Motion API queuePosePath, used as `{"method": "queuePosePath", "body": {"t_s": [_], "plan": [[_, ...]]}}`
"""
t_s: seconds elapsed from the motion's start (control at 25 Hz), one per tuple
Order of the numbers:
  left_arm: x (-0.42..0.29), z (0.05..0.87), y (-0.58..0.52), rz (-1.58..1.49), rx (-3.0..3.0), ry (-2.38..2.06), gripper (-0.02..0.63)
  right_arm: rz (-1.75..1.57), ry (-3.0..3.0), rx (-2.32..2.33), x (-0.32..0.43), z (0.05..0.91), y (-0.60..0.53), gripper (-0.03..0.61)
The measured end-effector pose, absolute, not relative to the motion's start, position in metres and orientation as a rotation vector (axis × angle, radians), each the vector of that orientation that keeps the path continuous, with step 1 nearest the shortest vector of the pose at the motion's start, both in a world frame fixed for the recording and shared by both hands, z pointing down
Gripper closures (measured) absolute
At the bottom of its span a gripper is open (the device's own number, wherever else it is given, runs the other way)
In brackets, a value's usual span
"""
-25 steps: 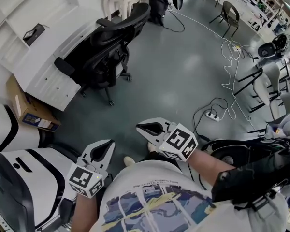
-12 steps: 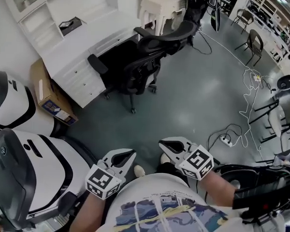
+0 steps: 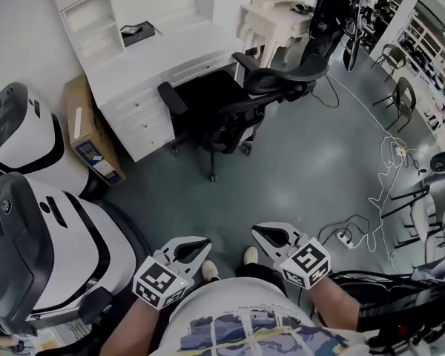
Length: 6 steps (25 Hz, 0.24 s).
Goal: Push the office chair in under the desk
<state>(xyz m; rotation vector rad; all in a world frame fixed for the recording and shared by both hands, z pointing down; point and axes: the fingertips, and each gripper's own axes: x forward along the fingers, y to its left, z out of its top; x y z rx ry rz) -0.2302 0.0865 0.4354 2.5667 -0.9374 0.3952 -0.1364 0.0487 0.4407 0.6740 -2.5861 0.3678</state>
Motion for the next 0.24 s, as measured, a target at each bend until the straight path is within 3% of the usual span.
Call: {"method": "queuePosePath", "body": {"t_s": [0.24], "plan": [[-0.2371,0.4437,0.0901,0.403,2.547,-0.947,0.6,0.375,-2.554,0.674,-0.1369,0.4468,0.0531,0.554]]}}
